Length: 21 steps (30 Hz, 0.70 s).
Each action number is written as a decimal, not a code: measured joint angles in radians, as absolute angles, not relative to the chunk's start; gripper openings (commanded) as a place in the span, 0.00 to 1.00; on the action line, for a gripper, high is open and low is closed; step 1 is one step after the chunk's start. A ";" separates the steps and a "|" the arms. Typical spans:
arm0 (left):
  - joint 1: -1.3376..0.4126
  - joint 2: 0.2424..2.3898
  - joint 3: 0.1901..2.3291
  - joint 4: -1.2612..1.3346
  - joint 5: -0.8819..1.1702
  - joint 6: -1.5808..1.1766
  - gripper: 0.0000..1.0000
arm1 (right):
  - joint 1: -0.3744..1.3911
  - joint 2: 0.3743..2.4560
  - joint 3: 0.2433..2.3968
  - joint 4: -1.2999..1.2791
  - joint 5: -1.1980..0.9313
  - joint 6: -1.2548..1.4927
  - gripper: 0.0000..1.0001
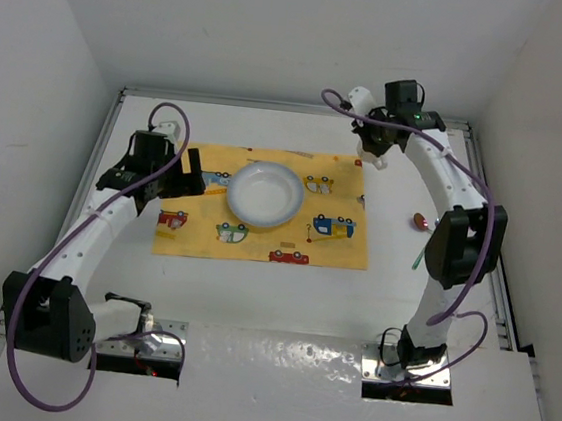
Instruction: Set the dinner table for one person
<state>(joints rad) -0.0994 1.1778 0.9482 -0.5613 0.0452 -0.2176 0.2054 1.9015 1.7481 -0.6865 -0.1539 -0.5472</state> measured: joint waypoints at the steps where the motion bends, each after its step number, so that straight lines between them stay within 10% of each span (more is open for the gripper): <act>1: -0.099 1.174 0.948 -0.562 0.045 -0.218 0.91 | 0.206 1.905 1.748 -0.692 -0.167 -0.563 0.00; 21: -0.099 1.168 0.930 -0.581 0.019 -0.218 0.91 | 0.258 2.117 1.850 -0.768 -0.297 -0.713 0.00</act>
